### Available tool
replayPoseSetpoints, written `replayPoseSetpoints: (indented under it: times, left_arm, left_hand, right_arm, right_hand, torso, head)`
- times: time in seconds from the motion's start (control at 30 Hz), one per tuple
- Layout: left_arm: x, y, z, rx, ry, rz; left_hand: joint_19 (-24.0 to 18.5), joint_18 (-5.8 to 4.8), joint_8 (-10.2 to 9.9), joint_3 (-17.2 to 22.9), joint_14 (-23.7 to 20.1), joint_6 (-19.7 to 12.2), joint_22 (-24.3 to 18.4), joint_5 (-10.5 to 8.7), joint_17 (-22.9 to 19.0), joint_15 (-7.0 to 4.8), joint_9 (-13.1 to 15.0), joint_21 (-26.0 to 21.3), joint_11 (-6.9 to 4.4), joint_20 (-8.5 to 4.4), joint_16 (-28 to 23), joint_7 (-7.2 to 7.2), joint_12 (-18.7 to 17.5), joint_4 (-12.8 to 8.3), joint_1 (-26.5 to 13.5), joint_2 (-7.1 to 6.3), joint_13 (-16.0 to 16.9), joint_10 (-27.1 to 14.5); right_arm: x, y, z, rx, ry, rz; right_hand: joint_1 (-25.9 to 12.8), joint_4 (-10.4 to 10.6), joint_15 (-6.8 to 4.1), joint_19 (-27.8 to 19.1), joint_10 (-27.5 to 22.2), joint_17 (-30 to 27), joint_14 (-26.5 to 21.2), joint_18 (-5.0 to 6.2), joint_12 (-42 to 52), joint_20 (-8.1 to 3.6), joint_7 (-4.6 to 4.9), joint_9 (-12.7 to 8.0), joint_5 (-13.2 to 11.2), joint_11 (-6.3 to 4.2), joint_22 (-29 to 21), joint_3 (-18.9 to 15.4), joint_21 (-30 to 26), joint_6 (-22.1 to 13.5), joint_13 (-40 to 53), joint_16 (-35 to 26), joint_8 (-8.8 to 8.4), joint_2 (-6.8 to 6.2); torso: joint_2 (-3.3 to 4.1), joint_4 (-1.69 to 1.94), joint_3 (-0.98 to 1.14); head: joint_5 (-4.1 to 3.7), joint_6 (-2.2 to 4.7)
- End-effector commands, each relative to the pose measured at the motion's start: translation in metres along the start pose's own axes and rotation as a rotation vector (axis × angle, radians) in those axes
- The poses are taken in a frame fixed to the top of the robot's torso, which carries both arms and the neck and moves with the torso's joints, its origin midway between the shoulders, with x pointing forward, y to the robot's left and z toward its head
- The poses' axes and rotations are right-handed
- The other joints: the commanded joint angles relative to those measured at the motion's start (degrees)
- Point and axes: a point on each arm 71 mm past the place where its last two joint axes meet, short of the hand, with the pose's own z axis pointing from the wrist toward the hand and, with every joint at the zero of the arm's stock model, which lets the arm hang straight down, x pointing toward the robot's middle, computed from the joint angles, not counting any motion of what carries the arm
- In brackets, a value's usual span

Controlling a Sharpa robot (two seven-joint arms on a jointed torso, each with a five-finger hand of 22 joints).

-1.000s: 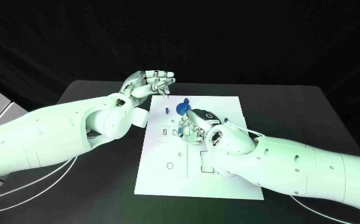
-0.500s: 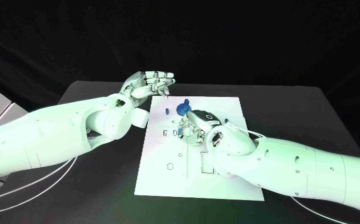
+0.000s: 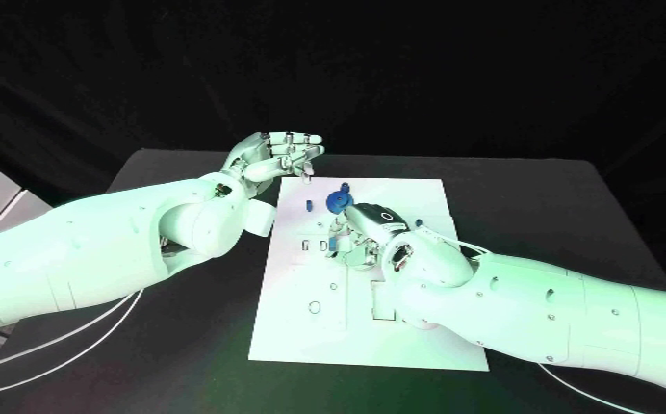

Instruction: Assemble the parts on the task board

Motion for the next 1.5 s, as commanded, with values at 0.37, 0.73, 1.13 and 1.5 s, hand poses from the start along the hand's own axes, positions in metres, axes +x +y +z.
replayPoseSetpoints:
  times: [0.37,0.73,1.13,1.5]
  left_arm:
    - [-0.002,0.008,0.002,-0.097,0.042,0.132]
    - [-0.011,0.03,0.006,-0.349,0.162,0.449]
    - [0.002,0.036,0.014,-0.624,0.339,0.925]
    - [0.022,0.039,0.025,-0.732,0.387,1.014]
  left_hand:
    - [1.85,1.06,2.44,-4.32,3.72,1.58,0.09,0.16,2.24,-1.11,1.16,1.8,-1.77,-1.05,6.33,0.04,7.03,3.7,-5.91,-1.23,3.24,5.6]
    - [20.74,-3.53,20.58,-14.41,26.87,4.43,25.26,0.15,36.23,-5.06,12.3,18.16,-5.82,-4.35,39.26,-4.09,48.75,8.56,-9.92,2.01,31.78,2.91]
    - [25.62,-4.83,27.15,-17.42,31.02,4.5,32.02,0.07,43.61,-6.57,18.94,21.78,-7.65,-6.01,43.52,-5.96,61.75,8.82,-18.48,3.86,46.54,8.8]
    - [28.68,-5.83,26.25,-18.79,32.81,1.68,36.84,0.13,47.38,-6.38,20.08,23.89,-7.3,-6.03,45.28,-5.41,62.75,8.78,-18.65,5.32,47.93,9.46]
  right_arm:
    - [-0.025,0.0,-0.024,-0.13,-0.095,0.068]
    - [-0.088,-0.034,-0.05,-0.141,-0.099,0.285]
    - [-0.132,-0.101,-0.07,0.066,-0.163,0.38]
    - [-0.139,-0.118,-0.071,0.153,-0.19,0.382]
  right_hand:
    - [4.66,4.03,2.2,3.86,5.09,15.08,5.87,-0.16,-1.09,1.81,2.21,-2.02,-1.12,2.51,11.89,-15.48,-1.64,-7.17,14.09,0.19,-3.71,1.71]
    - [9.34,3.41,1.49,0.59,3.54,13.4,5.44,1.45,-2.86,1.34,1.27,-1.7,4.35,1.67,7.3,-12.52,-8.4,-3.96,12.73,-0.39,-0.92,4.68]
    - [9.08,3.62,1.38,0.69,3.58,13.28,5.4,1.4,-2.81,1.23,1.18,-1.67,4.62,1.56,7.41,-12.61,-8.28,-3.84,12.75,-0.44,-0.54,4.55]
    - [8.68,3.67,1.28,0.82,3.73,13.18,5.38,1.37,-2.65,1.09,1.11,-1.77,6.72,1.48,7.45,-12.72,-8.28,-4.19,12.85,-0.49,-0.15,4.3]
  torso:
    - [-0.43,-0.29,0.08]
    - [-1.43,-1.2,0.11]
    - [-2.05,-1.18,0.38]
    - [-1.93,-1.31,0.44]
  head:
    - [0.11,0.15]
    - [0.58,-0.37]
    - [1.2,-0.81]
    - [1.25,-1.21]
